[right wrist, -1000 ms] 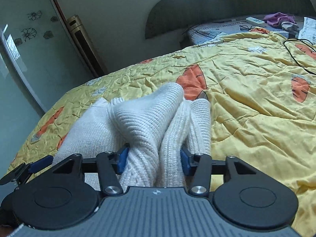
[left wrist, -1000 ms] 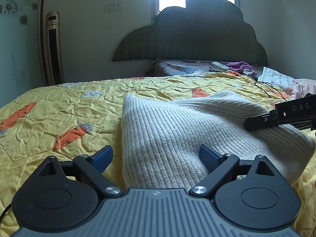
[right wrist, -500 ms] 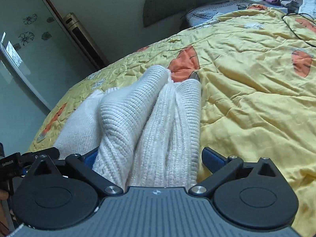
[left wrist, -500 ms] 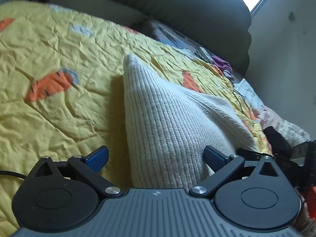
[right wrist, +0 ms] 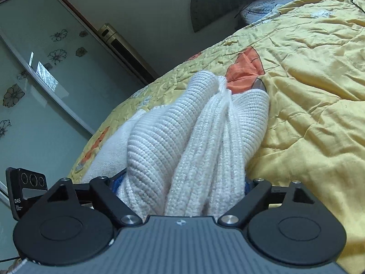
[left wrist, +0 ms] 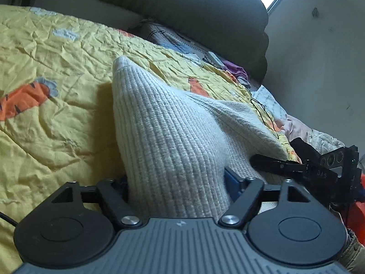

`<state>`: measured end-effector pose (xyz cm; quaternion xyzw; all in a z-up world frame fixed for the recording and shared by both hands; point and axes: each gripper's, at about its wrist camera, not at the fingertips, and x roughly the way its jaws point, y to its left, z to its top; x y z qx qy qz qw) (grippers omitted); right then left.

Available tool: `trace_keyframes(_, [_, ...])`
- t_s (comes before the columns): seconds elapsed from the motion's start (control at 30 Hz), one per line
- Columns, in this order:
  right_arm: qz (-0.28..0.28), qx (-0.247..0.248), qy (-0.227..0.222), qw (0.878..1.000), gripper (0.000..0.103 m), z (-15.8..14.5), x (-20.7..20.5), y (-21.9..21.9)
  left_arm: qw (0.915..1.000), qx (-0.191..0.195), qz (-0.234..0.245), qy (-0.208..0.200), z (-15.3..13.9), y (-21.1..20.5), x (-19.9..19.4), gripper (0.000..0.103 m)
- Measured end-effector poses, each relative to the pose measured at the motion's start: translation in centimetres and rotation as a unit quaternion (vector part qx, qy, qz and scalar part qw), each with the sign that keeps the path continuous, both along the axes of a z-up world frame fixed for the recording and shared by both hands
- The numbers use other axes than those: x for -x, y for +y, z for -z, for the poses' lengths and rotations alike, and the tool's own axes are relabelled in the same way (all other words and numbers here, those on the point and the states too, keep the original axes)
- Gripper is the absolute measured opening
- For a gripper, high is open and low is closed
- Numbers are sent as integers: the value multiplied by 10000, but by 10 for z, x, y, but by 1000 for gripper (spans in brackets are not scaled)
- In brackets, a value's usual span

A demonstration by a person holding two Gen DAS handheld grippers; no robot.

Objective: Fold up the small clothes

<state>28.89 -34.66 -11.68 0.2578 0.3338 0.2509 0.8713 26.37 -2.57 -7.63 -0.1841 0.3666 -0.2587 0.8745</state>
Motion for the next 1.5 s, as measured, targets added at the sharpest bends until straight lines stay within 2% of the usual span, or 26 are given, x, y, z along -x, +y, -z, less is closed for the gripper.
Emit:
trace_keyframes(0.1, [36, 217, -238, 9995, 70, -11, 9, 10, 9989, -215, -14, -408, -15, -2, 10, 56])
trace_keyframes(0.27, [57, 552, -706, 9960, 59, -39, 21, 29, 9934, -694, -39, -913, -36, -11, 28, 54])
trace_keyframes(0.47, [-27, 640, -1140, 9914, 57, -63, 25, 56, 9878, -870, -250, -1266, -60, 12, 31, 54])
trace_keyframes(0.67, [-89, 448, -1065, 9933, 57, -59, 0, 86, 9865, -1161, -491, -1046, -60, 37, 13, 54])
trace_keyframes(0.77, [-92, 500, -741, 9960, 58, -42, -14, 98, 9882, -1283, -623, -556, -44, 45, 1, 58])
trace_keyframes(0.83, [83, 635, -449, 9969, 67, -31, -18, 101, 9903, -1122, -731, -376, -38, 54, -2, 65])
trace_keyframes(0.87, [149, 550, -349, 9978, 71, -28, -18, 98, 9919, -973, -747, -321, -37, 60, -2, 67])
trace_keyframes(0.93, [202, 387, -268, 9987, 75, -26, -12, 89, 9922, -920, -795, -261, -38, 63, 1, 71])
trace_keyframes(1.03, [326, 708, -407, 9961, 76, -33, 6, 82, 9872, -1211, -979, -348, -43, 60, 15, 78])
trace_keyframes(1.13, [464, 1008, -593, 9920, 79, -44, 32, 77, 9794, -1585, -1062, -658, -50, 56, 41, 79])
trace_keyframes(1.17, [499, 1117, -689, 9901, 79, -48, 42, 76, 9776, -1645, -1084, -738, -52, 56, 50, 83])
trace_keyframes(1.2, [525, 1276, -817, 9871, 84, -52, 52, 76, 9755, -1708, -1116, -827, -55, 56, 61, 88])
trace_keyframes(1.3, [600, 2043, -1109, 9707, 92, -53, 71, 84, 9698, -1930, -1181, -910, -50, 55, 79, 90])
trace_keyframes(1.37, [747, 2587, -1093, 9568, 92, -47, 71, 89, 9658, -2177, -1217, -706, -42, 52, 78, 90])
trace_keyframes(1.43, [942, 2483, -1022, 9586, 89, -47, 76, 88, 9674, -2063, -1338, -604, -43, 54, 84, 90])
trace_keyframes(1.47, [1003, 2346, -1100, 9606, 86, -51, 83, 88, 9693, -1960, -1342, -643, -44, 55, 88, 91])
trace_keyframes(1.5, [1012, 2245, -1258, 9610, 89, -55, 93, 92, 9701, -1909, -1338, -668, -45, 54, 92, 91])
